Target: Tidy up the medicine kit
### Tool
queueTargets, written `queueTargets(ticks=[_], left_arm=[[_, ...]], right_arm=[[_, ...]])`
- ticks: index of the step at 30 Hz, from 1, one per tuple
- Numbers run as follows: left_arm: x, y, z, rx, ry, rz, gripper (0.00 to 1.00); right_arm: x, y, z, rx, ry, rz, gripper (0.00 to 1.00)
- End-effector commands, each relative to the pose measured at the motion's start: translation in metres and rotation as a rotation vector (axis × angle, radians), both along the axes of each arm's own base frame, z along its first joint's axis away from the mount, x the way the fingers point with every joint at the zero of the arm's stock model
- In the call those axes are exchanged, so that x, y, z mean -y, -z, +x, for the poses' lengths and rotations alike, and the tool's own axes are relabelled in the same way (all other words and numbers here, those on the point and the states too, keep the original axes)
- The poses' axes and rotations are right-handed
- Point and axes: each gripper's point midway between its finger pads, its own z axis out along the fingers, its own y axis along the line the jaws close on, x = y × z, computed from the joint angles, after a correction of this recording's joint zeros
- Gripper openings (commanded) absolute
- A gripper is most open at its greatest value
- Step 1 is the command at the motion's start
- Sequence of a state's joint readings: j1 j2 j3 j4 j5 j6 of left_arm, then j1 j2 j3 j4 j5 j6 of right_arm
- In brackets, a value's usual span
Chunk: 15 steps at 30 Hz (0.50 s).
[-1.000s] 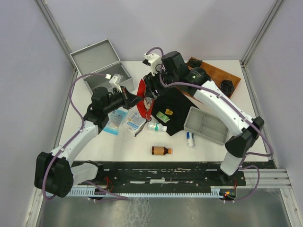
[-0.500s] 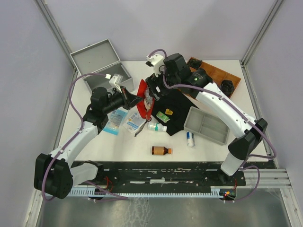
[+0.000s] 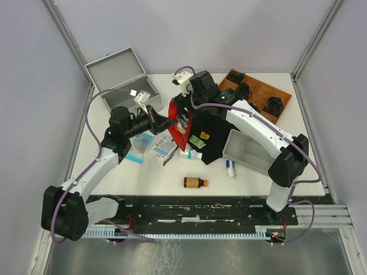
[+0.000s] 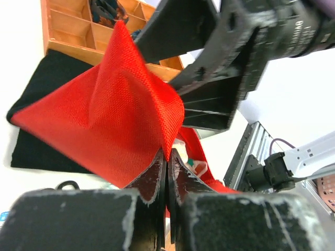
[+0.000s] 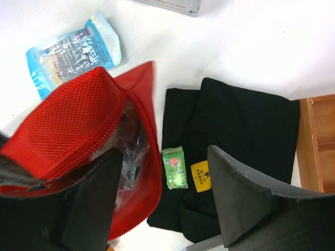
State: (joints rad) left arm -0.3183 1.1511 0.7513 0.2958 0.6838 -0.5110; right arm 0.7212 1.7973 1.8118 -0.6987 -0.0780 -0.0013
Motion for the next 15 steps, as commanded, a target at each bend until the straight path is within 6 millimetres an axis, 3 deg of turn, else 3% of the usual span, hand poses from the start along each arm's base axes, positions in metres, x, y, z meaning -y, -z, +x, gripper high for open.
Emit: queueTargets(ticks=[1,6,15], left_arm=[[0.009,-0.035,-0.016,0.097,0.094,-0.086,0.03],[0.008,-0.031,-0.015,0.096,0.083,-0.078,0.03],[-0.003,-0.02,0.004,0.082,-0.03,-0.011,0.03]], right_arm=[[0.003,-0.014,0.021,0.107,0.083,0.046,0.74],[0.008,-0.017,0.025,0.132,0.096,0.037,0.74],[-0.002,-0.039,-0.012,0.058,-0.065,0.155,0.79]])
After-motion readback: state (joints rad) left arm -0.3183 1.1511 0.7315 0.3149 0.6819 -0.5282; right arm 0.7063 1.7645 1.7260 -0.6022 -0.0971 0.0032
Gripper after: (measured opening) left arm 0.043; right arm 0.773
